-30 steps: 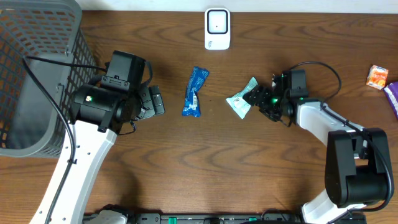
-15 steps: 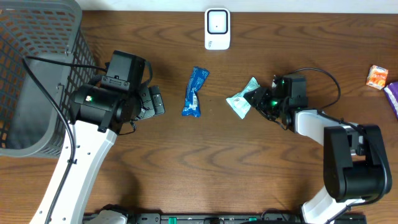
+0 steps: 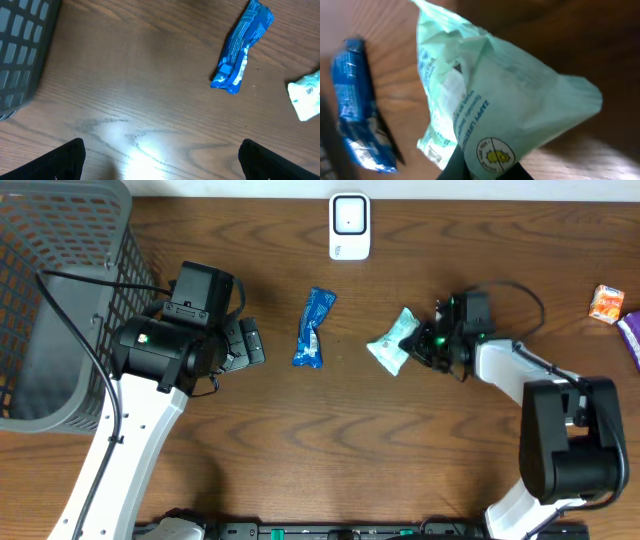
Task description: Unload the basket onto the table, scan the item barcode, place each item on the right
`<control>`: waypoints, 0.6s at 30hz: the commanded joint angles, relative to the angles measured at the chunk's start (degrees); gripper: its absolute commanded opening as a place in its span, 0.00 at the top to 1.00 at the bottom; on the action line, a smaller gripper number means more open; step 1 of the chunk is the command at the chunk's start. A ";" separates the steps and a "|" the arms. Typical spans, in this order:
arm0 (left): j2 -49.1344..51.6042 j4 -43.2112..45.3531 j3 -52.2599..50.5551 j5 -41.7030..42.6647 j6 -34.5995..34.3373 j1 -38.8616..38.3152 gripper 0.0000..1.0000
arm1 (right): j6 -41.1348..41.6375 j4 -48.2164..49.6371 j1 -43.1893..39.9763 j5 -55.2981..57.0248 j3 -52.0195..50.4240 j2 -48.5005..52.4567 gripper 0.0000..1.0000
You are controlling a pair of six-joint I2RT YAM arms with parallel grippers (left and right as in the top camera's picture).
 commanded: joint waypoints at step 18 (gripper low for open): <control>0.31 -0.15 -0.11 -0.70 -0.52 0.24 0.02 | -19.69 -28.72 20.28 80.91 20.28 6.16 0.99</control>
